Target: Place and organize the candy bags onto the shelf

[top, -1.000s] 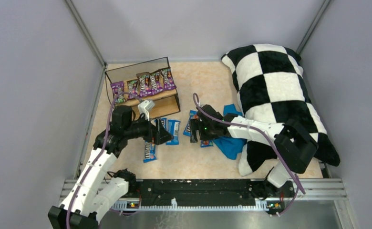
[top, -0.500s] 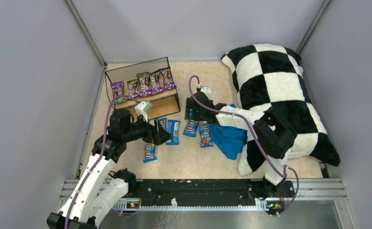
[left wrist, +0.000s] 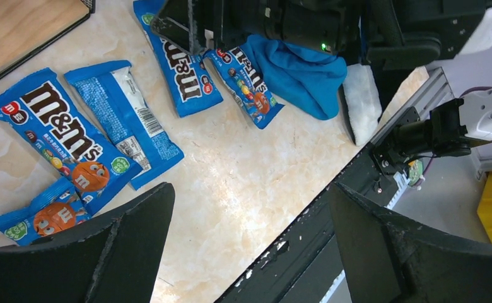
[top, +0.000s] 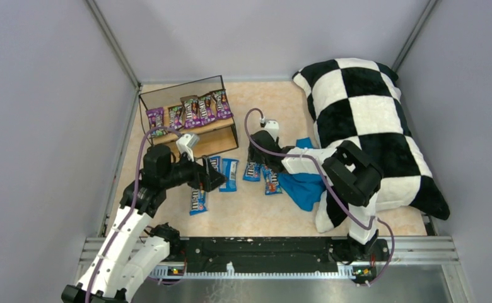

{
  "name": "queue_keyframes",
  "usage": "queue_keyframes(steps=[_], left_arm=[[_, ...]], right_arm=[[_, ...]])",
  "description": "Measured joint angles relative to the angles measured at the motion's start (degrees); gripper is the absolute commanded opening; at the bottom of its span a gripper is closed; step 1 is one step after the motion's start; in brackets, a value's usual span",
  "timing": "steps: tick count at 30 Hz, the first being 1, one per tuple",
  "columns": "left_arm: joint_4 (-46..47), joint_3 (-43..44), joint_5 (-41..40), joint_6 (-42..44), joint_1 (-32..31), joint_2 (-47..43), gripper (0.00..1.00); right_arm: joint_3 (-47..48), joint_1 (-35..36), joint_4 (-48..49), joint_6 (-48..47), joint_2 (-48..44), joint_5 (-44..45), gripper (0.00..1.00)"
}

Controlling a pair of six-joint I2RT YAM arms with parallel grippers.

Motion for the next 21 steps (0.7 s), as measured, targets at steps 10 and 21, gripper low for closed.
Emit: queue_keyframes(steps=[10,21], left_arm=[[-0.4,0.0,-3.8,-0.6,0.0,3.9,0.98],[4.9,-4.4,-3.0,-9.2,-1.7,6.6,0.95]], right_arm=[[-8.4,1.1,12.4,-3.4,-3.0,-15.1,0.57],[-17.6,1.4,10.1,-7.5,-12.9,-28.7,0.82]])
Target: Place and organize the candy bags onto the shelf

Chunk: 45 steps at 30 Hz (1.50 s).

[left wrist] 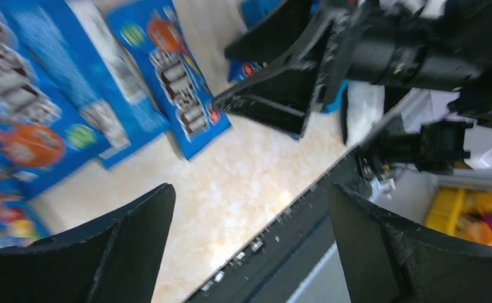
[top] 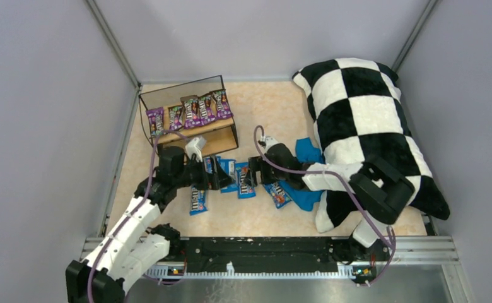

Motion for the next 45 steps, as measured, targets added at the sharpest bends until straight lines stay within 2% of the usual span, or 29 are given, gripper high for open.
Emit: queue_keyframes(steps=[3,7,9,12,15,18,20,24,28,36,42,45], left_arm=[[6.1,-6.4,-0.7,-7.6,-6.8,0.2,0.89],[12.3,-13.6,-9.1,-19.6,-22.3,0.4,0.76],[15.3,-16.3,-15.7,-26.0,-28.6,0.4,0.77],[17.6,-18.8,-24.9,-33.1,-33.6,1.6,0.88],[19.3,-18.6,-31.8,-37.3,-34.7,7.2,0.9],[19.5,-15.0,-36.5,-39.3,-35.2,13.7,0.87],[18.8,-10.7,-40.9,-39.4,-36.4,18.6,0.85],[17.8,-6.4,-45.5,-39.0,-37.7,23.0,0.8],[14.1,0.0,-49.7,-36.9,-37.9,28.9,0.79],[7.2,14.0,-55.7,-30.6,-37.8,39.9,0.78],[5.2,16.1,-56.5,-27.2,-35.7,45.0,0.86],[4.3,16.5,-56.5,-26.1,-34.8,47.4,0.86]], right_arm=[[-6.5,0.0,0.3,-1.0,-6.9,-0.4,0.81],[-13.3,0.0,1.2,-2.2,-13.9,-0.2,0.8],[-15.3,0.0,2.3,-2.8,-15.6,0.0,0.8],[-18.1,0.0,3.7,-4.1,-18.6,0.6,0.8],[-18.4,0.0,3.7,-5.7,-20.9,1.9,0.8],[-18.6,0.0,4.0,-6.5,-23.9,3.6,0.8],[-19.5,-0.1,4.4,-6.7,-26.4,5.4,0.81],[-21.9,-1.2,3.3,-6.8,-32.8,10.9,0.81],[-22.4,-2.1,2.6,-7.0,-36.2,15.9,0.8],[-28.5,-4.1,3.7,-6.6,-38.9,19.2,0.8],[-30.9,-5.0,5.0,-6.3,-41.3,20.6,0.8],[-31.3,-5.0,6.4,-6.3,-41.6,21.1,0.8]])
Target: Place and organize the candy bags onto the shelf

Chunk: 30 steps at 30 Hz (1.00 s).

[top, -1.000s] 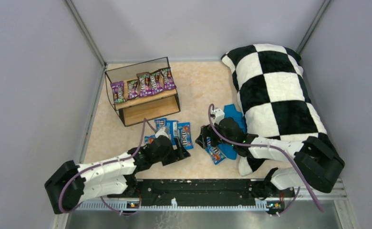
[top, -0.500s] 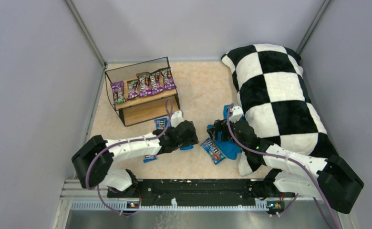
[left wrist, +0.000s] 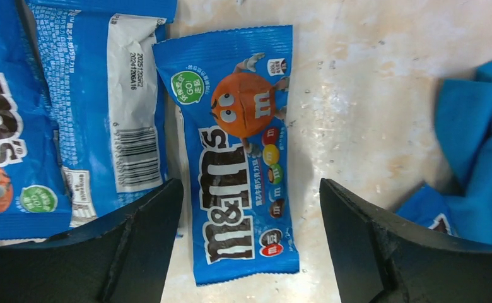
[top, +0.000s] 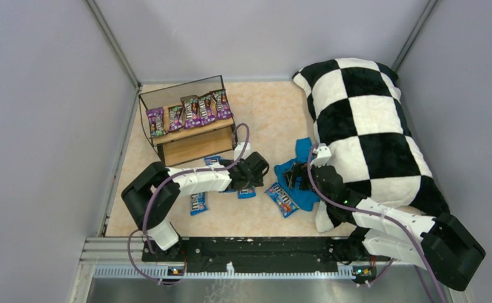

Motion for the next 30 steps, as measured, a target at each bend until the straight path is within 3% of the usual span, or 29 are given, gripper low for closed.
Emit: queue_keyframes(steps=[9,16,30], left_arm=[[-1.8,1.2,-1.4,1.1,0.1,2.6,0.65],[-2.3,0.3,-2.5,0.3,0.2,2.1,0.58],[3.5,-16.8,1.0,-5.1,6.0,-15.5,0.49]], right_arm=[[0.0,0.0,2.3,0.0,2.0,0.3,0.79],[0.0,0.0,3.3,0.0,3.1,0.2,0.8],[0.0,-0.1,3.6,0.0,6.3,-1.7,0.8]])
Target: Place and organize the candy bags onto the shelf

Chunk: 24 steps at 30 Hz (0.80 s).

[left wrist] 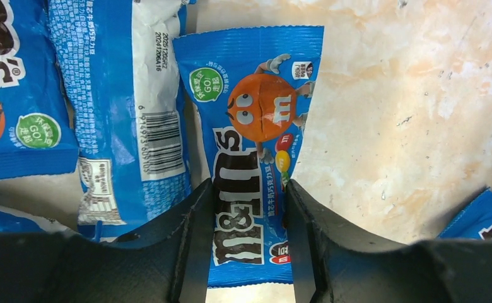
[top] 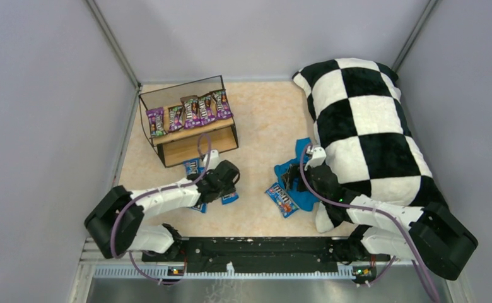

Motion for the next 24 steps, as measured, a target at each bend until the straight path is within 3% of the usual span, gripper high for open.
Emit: queue_keyframes(steps=[6,10,15,24], left_arm=[[4.2,-6.6,0.7,-0.1,4.3,-11.1,0.47],[9.3,-7.9,1.8,1.6,8.3,-13.5,0.47],[15.9,-7.8,0.9,4.6,8.8,-11.0,0.49],[30.4,-5.9,-3.3,13.3,10.4,1.6,0.5]], right_arm=[[0.0,0.0,0.0,0.0,0.0,-0.2,0.8],[0.0,0.0,0.1,0.0,0.0,-0.7,0.8],[0.0,0.0,1.3,0.0,1.1,-1.6,0.8],[0.0,0.0,1.7,0.0,1.5,-2.2,0.8]])
